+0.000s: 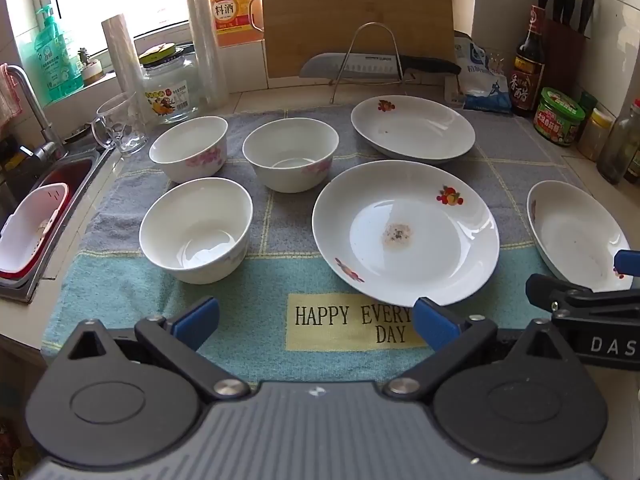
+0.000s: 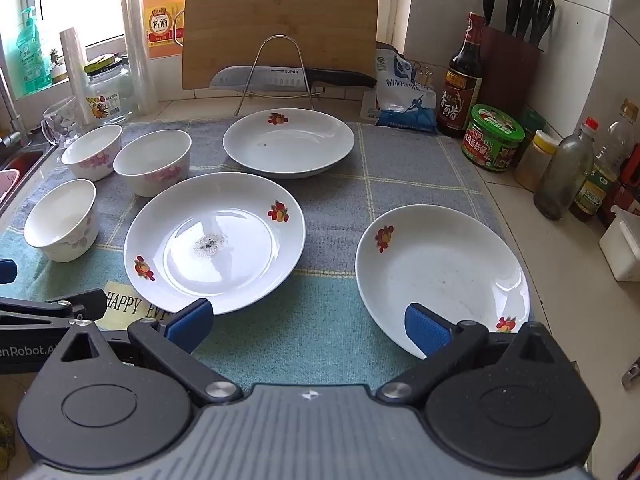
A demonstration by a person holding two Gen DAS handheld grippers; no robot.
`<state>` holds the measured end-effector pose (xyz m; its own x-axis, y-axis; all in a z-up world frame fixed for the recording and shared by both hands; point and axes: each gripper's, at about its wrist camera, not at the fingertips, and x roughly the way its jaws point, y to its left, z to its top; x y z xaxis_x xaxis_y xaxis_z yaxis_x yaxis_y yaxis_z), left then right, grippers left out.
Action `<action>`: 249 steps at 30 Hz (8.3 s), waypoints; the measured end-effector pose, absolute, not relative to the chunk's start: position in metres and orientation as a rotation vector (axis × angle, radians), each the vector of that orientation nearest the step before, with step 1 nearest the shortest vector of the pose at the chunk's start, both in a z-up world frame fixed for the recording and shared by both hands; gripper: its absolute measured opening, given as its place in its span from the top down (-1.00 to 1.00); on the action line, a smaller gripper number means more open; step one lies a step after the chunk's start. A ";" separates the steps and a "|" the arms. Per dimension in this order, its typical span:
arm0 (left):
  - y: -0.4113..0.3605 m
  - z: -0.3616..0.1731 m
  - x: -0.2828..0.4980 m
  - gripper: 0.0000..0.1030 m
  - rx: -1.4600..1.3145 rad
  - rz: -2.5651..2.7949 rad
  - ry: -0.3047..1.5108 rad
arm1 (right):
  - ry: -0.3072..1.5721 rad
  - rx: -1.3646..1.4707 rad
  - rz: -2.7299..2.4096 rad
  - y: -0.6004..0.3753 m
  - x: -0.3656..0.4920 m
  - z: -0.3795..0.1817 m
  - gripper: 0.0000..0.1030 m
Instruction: Organize plates and bowls
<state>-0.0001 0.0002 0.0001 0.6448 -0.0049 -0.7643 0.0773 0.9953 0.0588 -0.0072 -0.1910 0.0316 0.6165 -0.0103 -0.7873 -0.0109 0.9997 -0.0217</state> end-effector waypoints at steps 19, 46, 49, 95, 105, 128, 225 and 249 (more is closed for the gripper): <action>0.000 0.002 0.002 -0.98 0.082 -0.055 0.874 | 0.905 -0.027 -0.004 -0.190 -0.007 0.033 -1.00; 0.000 0.003 0.003 -0.98 0.084 -0.056 0.873 | 0.902 -0.034 -0.007 -0.186 -0.004 0.034 -1.00; 0.000 0.003 0.004 -0.98 0.084 -0.056 0.873 | 0.902 -0.034 -0.007 -0.186 -0.005 0.034 -1.00; 0.006 0.002 0.011 -0.98 0.088 -0.092 0.868 | 0.894 -0.038 -0.042 -0.179 -0.004 0.035 -1.00; 0.008 0.004 0.018 -0.98 0.108 -0.201 0.835 | 0.848 -0.034 -0.098 -0.178 -0.009 0.039 -1.00; -0.022 0.001 0.041 -0.98 0.213 -0.485 0.775 | 0.825 -0.008 -0.292 -0.244 -0.051 0.007 -1.00; -0.278 -0.067 0.192 -0.68 0.580 -1.272 1.214 | 0.859 -0.104 0.126 -0.344 -0.019 -0.061 -1.00; -0.275 -0.067 0.193 -0.56 0.603 -1.282 1.182 | 0.861 -0.125 0.142 -0.341 -0.012 -0.057 -1.00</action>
<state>0.1926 -0.2752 -0.0671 -0.1346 -0.4029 -0.9053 0.9350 0.2507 -0.2507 -0.0125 -0.3413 -0.0574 0.6434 0.0742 -0.7620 -0.1748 0.9832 -0.0519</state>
